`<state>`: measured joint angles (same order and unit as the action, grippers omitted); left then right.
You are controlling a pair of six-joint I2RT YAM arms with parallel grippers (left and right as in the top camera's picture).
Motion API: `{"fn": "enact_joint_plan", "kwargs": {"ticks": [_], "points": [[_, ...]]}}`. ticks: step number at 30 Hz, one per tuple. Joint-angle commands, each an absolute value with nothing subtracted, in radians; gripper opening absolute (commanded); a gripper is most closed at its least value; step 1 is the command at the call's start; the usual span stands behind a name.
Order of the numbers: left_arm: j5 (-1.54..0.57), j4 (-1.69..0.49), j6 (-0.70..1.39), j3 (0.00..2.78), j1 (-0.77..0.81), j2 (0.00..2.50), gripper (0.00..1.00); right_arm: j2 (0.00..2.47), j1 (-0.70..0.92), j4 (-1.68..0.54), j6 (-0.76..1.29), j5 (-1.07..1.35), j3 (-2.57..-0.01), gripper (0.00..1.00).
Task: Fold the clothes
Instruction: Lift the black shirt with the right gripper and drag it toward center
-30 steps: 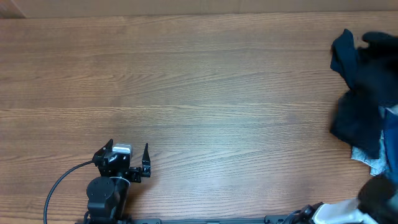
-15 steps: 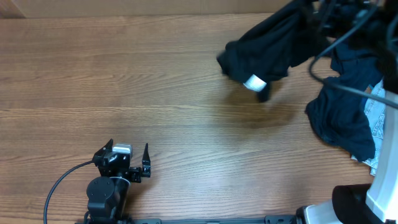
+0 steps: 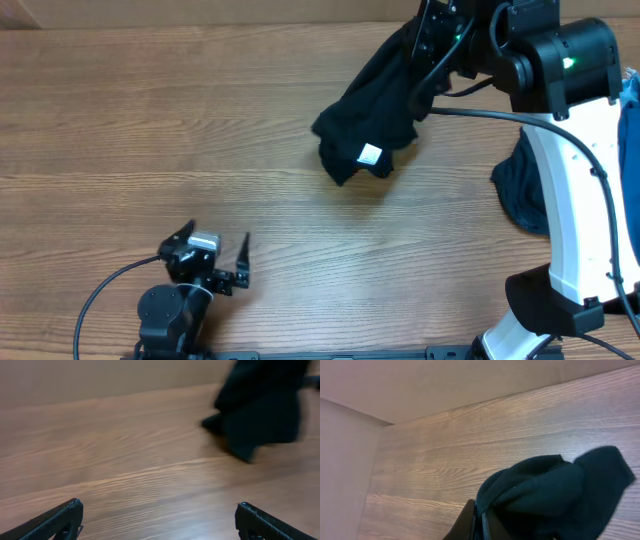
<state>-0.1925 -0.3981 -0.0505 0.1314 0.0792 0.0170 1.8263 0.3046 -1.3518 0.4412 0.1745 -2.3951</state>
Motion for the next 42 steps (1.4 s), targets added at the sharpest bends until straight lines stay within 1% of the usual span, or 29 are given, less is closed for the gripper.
{"fn": "enact_joint_plan", "kwargs": {"ticks": [1,2,4,6,7,9,10,13,15,18,20,21,22,25,27,28,30,32,35,37,40,42], "points": [[-0.500,-0.388,0.020,0.125,0.086,0.011,1.00,1.811,0.310,-1.341,0.530,0.122,-2.406,0.04],[-0.498,-0.373,0.095,0.126,0.086,0.011,1.00,1.811,0.310,-1.325,0.537,0.095,-2.406,0.04],[-0.498,-0.304,0.194,0.136,0.086,0.011,1.00,1.811,0.309,-1.259,0.536,-0.109,-2.406,0.04],[-0.498,-0.233,0.214,0.178,0.086,0.012,1.00,1.810,0.269,-1.238,0.524,-0.295,-2.410,0.04],[-0.488,-0.231,0.214,0.207,0.086,0.013,1.00,1.808,0.242,-1.242,0.524,-0.323,-2.410,0.04],[-0.485,-0.231,0.214,0.303,0.086,0.034,1.00,1.804,0.169,-1.253,0.533,-0.309,-2.411,0.04],[-0.469,-0.233,0.214,0.353,0.086,0.057,1.00,1.802,0.144,-1.278,0.579,-0.288,-2.411,0.04],[-0.380,-0.310,0.213,0.533,0.086,0.192,1.00,1.803,0.136,-1.327,0.623,-0.049,-2.408,0.04],[-0.330,-0.394,0.201,0.654,0.086,0.305,1.00,1.809,0.184,-1.369,0.662,0.045,-2.408,0.04],[-0.337,-0.475,0.115,0.807,0.085,0.467,1.00,1.856,0.333,-1.428,0.685,0.057,-2.401,0.04],[-0.332,-0.466,0.110,0.826,0.085,0.502,1.00,1.894,0.398,-1.425,0.685,0.045,-2.379,0.04],[-0.331,-0.469,0.072,0.831,0.085,0.510,1.00,1.925,0.424,-1.418,0.683,0.030,-2.379,0.04],[-0.309,-0.468,0.066,0.838,0.085,0.510,1.00,1.944,0.432,-1.407,0.681,0.002,-2.379,0.04],[-0.295,-0.529,0.063,0.854,0.086,0.512,1.00,1.948,0.432,-1.349,0.604,0.014,-2.380,0.04],[-0.307,-0.632,0.063,0.854,0.086,0.537,1.00,1.948,0.433,-1.320,0.514,0.098,-2.380,0.04],[-0.324,-0.656,0.064,0.854,0.086,0.551,1.00,1.948,0.433,-1.322,0.503,0.117,-2.380,0.04],[-0.406,-0.657,0.086,0.854,0.086,0.577,1.00,1.947,0.433,-1.312,0.429,0.148,-2.380,0.04],[-0.419,-0.655,0.086,0.854,0.086,0.593,1.00,1.947,0.433,-1.322,0.379,0.141,-2.380,0.06],[-0.419,-0.655,0.086,0.854,0.086,0.600,1.00,1.946,0.438,-1.309,0.339,0.151,-2.382,0.04],[-0.419,-0.654,0.087,0.854,0.086,0.605,1.00,1.938,0.439,-1.240,0.352,0.152,-2.413,0.04],[-0.420,-0.657,0.156,0.854,0.086,0.635,1.00,1.906,0.439,-1.151,0.457,0.152,-2.442,0.04],[-0.420,-0.658,0.165,0.854,0.086,0.665,1.00,1.892,0.439,-1.100,0.549,0.152,-2.442,0.04]]}}
